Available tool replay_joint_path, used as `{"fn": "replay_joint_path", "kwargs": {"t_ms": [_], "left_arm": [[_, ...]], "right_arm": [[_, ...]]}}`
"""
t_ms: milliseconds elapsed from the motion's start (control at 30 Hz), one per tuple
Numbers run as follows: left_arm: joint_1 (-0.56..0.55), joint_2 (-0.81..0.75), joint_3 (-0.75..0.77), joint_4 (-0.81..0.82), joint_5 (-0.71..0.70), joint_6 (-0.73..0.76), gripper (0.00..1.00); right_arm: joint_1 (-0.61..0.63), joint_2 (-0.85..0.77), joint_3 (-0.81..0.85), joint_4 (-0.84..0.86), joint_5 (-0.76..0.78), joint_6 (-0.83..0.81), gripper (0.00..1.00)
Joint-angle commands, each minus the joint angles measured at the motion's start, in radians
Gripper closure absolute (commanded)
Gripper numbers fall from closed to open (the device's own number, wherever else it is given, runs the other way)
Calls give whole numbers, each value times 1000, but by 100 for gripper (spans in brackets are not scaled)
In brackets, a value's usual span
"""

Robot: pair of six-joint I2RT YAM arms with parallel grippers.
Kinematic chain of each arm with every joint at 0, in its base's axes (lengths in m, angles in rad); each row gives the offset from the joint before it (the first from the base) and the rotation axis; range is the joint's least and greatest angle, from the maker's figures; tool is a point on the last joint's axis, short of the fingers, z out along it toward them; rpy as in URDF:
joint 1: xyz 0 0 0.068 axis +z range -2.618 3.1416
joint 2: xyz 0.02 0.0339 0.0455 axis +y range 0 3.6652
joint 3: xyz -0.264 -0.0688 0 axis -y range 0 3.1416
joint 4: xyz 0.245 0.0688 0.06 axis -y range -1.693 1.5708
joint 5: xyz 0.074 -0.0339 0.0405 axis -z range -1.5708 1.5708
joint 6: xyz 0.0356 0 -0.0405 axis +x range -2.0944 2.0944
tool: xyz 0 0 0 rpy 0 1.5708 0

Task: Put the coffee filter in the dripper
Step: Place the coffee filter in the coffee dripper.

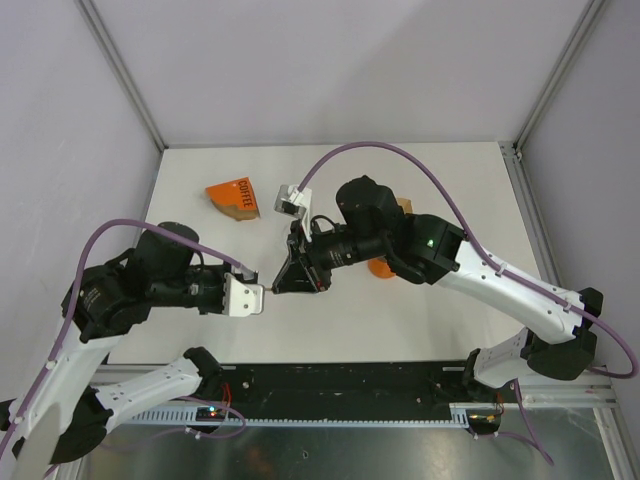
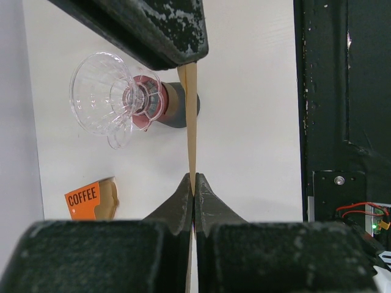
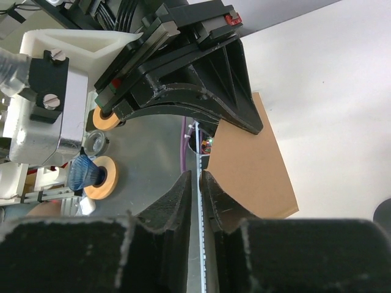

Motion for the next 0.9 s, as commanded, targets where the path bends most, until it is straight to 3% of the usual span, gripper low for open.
{"fn": "replay_joint_path", "kwargs": {"t_ms": [0,167,500,667,867], "left_arm": [[-8,3,10,-49,12,2,100],[-9,5,17,-48,15,0,100],[-9,11,26,-48,15,-4,100],[-10,12,28,-49,15,-6,100],[-9,16,57,-49,16,-8,100]], "right_arm": [[1,-28,9,27,11,3,86],[2,-20,15,17,14,-5,94],[5,-13,19,-8,21,-16,89],[5,-16,17,-8,30,-14,99],[9,-16,8,-15,66,-17,100]]}}
